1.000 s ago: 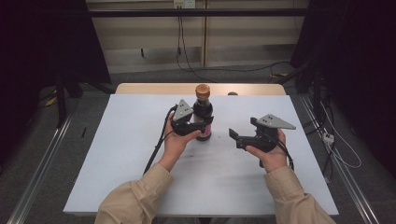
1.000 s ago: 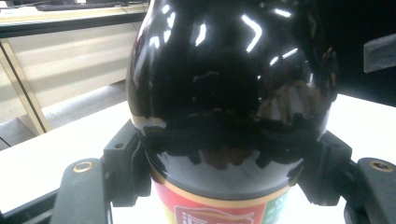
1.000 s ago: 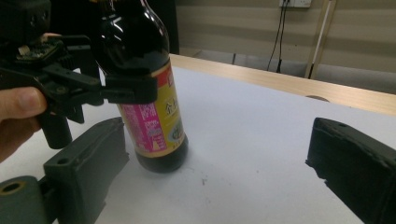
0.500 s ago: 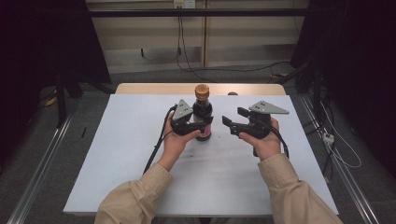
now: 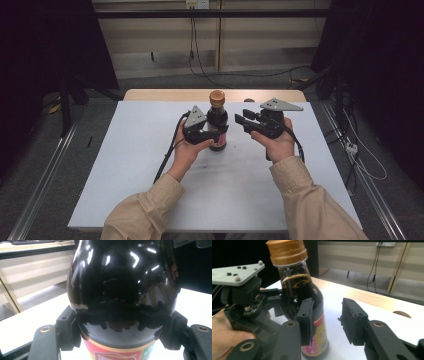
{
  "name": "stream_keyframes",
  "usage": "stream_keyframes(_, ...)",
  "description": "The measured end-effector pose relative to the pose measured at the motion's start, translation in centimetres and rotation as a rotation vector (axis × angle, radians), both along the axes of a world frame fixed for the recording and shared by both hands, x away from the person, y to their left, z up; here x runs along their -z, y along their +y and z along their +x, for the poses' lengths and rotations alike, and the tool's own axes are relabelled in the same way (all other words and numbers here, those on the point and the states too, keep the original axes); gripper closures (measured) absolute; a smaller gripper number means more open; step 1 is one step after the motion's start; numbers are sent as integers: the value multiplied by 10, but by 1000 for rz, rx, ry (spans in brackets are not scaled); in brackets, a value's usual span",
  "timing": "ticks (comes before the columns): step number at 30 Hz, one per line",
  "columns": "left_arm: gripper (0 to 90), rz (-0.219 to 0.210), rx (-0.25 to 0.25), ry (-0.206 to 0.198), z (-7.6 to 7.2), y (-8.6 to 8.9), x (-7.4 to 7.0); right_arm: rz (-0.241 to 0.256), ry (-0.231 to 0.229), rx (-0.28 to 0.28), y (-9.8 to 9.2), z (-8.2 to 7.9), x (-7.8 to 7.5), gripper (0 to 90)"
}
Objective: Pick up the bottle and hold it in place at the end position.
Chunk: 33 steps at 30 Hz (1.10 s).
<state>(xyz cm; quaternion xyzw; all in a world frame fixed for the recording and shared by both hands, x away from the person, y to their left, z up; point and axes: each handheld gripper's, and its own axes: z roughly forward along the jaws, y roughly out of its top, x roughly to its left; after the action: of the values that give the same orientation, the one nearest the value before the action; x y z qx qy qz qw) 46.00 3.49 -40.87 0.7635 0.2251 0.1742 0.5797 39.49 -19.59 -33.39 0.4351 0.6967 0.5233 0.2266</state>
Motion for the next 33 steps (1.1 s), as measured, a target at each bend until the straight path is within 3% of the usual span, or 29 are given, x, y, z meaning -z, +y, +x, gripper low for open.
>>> stream_keyframes(12, 299, -19, 4, 7, 1, 0, 2, -9, 6, -43, 0, 10, -8, 897)
stream_keyframes(33, 299, -14, -4, 20, 0, -1, 1, -36, 2, -74, 8, 17, -15, 900)
